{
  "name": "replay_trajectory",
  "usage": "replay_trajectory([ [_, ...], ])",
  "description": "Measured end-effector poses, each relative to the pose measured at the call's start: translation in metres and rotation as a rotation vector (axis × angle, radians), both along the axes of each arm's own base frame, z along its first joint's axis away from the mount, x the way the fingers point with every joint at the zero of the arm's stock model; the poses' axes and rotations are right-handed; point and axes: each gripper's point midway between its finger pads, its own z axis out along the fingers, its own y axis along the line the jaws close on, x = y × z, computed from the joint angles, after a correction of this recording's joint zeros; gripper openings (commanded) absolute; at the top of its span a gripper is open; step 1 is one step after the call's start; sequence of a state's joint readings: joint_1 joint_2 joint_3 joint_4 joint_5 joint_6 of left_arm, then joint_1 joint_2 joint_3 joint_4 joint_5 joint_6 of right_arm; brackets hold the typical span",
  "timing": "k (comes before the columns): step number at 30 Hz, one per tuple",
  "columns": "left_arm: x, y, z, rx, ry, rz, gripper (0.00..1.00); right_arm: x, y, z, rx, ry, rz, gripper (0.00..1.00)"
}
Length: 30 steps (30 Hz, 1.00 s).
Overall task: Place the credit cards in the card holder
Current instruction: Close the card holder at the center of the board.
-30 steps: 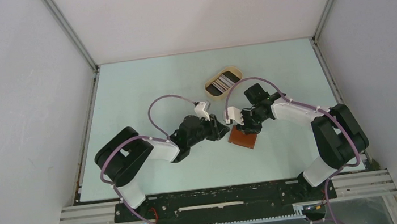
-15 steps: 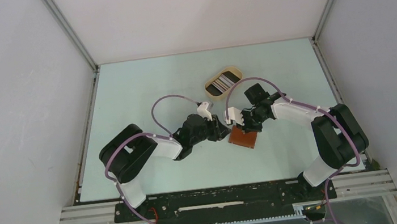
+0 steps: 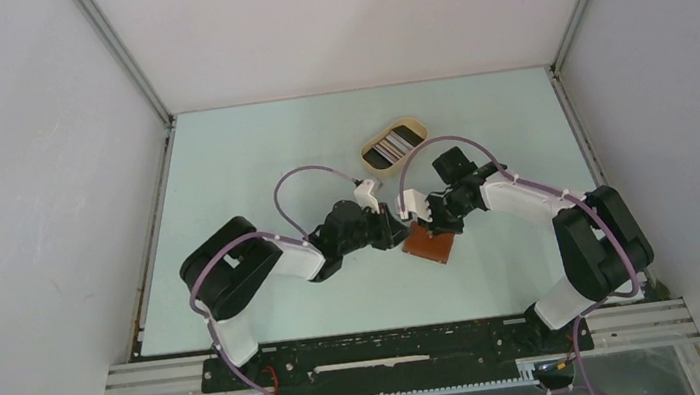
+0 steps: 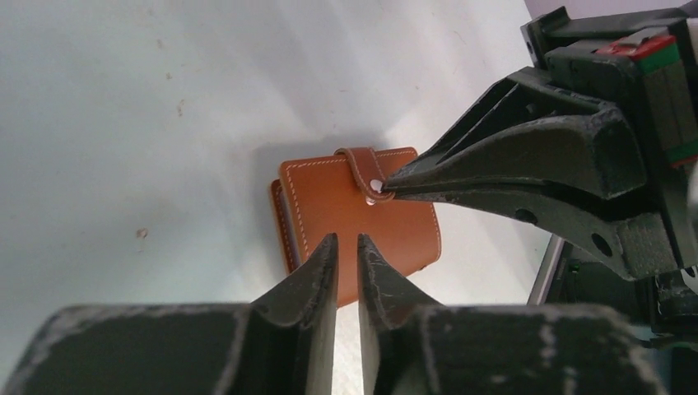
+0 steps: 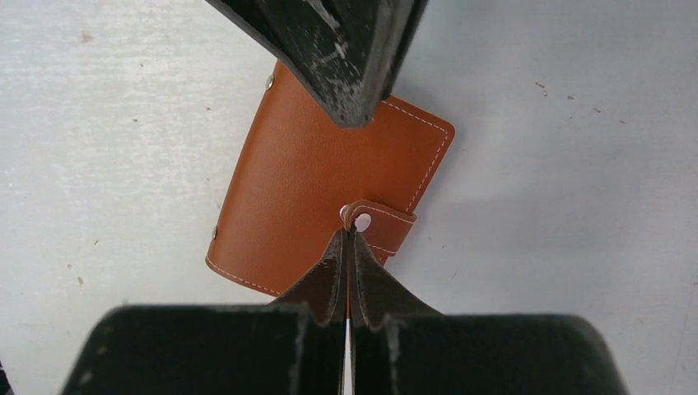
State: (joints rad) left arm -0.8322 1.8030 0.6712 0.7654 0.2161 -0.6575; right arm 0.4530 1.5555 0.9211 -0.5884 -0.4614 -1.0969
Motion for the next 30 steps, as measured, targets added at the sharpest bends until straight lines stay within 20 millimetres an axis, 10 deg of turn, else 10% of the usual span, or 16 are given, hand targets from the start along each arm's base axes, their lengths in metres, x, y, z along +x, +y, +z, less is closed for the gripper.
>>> replay_trajectory([
  [30, -0.002, -0.017, -0.02, -0.017, 0.098, -0.03, 0.03, -0.011, 0.004, -0.005, -0.063, -0.025, 0.075, 0.0],
])
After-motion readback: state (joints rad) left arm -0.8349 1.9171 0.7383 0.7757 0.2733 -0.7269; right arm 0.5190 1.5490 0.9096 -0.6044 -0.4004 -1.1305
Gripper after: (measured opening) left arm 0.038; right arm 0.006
